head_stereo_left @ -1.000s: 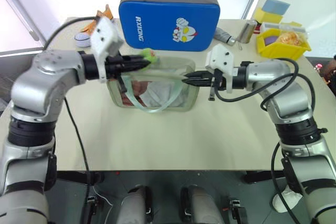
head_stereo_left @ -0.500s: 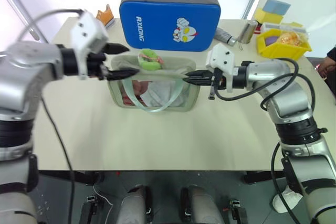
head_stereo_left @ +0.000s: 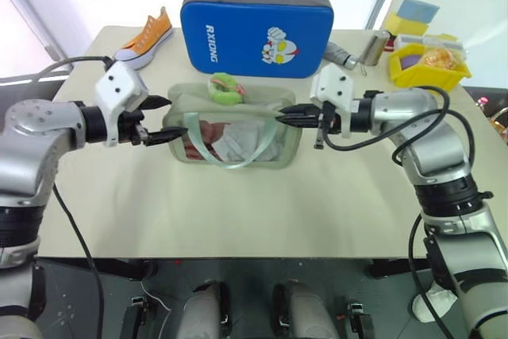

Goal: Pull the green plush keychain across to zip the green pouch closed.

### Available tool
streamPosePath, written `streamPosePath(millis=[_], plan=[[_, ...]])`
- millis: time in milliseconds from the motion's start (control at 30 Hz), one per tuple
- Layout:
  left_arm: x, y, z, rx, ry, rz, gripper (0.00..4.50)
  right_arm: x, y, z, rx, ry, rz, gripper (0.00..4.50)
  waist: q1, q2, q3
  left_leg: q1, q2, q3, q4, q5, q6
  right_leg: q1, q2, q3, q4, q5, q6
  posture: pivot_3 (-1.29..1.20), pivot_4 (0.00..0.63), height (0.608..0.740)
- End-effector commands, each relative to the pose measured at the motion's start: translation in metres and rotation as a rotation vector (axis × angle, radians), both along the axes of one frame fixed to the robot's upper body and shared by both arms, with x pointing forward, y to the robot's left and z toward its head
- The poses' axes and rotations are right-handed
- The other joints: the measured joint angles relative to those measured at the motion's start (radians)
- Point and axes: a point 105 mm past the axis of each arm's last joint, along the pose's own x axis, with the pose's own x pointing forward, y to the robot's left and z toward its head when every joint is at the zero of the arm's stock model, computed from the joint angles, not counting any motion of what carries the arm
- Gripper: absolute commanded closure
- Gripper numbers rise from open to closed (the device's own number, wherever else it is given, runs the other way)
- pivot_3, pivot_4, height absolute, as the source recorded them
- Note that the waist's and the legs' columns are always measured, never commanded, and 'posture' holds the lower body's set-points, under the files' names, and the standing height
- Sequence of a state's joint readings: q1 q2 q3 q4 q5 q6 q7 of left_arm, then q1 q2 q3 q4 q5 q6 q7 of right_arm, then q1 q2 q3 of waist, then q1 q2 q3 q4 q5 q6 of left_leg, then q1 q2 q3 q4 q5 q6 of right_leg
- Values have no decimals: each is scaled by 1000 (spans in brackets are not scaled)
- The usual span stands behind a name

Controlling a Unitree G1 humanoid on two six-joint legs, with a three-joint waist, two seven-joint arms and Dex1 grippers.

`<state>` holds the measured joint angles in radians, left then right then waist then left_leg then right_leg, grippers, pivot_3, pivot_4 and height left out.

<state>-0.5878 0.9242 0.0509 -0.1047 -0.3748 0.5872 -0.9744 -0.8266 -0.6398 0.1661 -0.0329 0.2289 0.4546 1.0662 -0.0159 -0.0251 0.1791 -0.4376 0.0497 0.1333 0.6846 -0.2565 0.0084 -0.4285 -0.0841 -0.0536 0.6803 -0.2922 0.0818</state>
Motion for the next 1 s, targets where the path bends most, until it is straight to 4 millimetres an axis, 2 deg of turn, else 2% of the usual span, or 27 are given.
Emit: streamPosePath(millis=[33, 200, 233, 400, 500, 633, 767, 833, 933, 1000], plan=[[6, 6, 2, 4, -49, 35, 1656, -5, 5, 18, 14, -55, 25, 4500, 1, 0, 0, 0, 0, 0, 0, 0, 0, 0, 0, 0, 0, 0, 0, 0, 150, 740], [13, 7, -2, -20, -62, 51, 4168, -6, 6, 19, 17, -52, 28, 4500, 2, 0, 0, 0, 0, 0, 0, 0, 0, 0, 0, 0, 0, 0, 0, 0, 150, 740], [13, 6, -2, -28, -63, 50, 4468, -7, 6, 20, 18, -51, 29, 4500, 2, 0, 0, 0, 0, 0, 0, 0, 0, 0, 0, 0, 0, 0, 0, 0, 150, 740], [14, 3, -2, -41, -66, 45, 4468, -8, 8, 21, 31, -39, 32, 4500, 2, 0, 0, 0, 0, 0, 0, 0, 0, 0, 0, 0, 0, 0, 0, 0, 150, 740], [11, 1, 2, -47, -52, 28, 4500, -7, 4, 23, 33, -24, 20, 3403, 3, 0, 0, 0, 0, 0, 0, 0, 0, 0, 0, 0, 0, 0, 0, 0, 150, 740], [9, 1, 2, -29, -49, 17, 4500, -2, 3, 37, 38, -65, 7, 1488, 2, 0, 0, 0, 0, 0, 0, 0, 0, 0, -1, 0, 0, 0, 0, 0, 150, 740], [8, -1, 2, -28, -51, 11, 4500, -8, 27, 63, 127, -104, 57, 1488, 2, 0, 0, 0, 0, 0, 0, 0, 0, 0, 0, 0, 0, 0, 0, 0, 150, 740], [8, -2, 3, -28, -52, 8, 4500, -7, 43, 69, 179, -105, 72, 1488, 1, 0, 0, 0, 0, 0, 0, 0, 0, 0, -1, 0, 0, 0, 0, 0, 150, 740], [9, -3, 4, -17, -60, 3, 4500, 1, 67, 65, 223, -85, 58, 1488, 0, 0, 0, 0, 0, 0, 0, 0, 0, 0, -1, 0, 0, 0, 0, 0, 150, 740], [9, -3, 5, -13, -62, 3, 4500, 3, 74, 60, 227, -74, 64, 1488, 3, 0, 0, 0, 0, 0, 0, 0, 0, 0, 0, 0, 1, 0, 0, 0, 150, 740]])
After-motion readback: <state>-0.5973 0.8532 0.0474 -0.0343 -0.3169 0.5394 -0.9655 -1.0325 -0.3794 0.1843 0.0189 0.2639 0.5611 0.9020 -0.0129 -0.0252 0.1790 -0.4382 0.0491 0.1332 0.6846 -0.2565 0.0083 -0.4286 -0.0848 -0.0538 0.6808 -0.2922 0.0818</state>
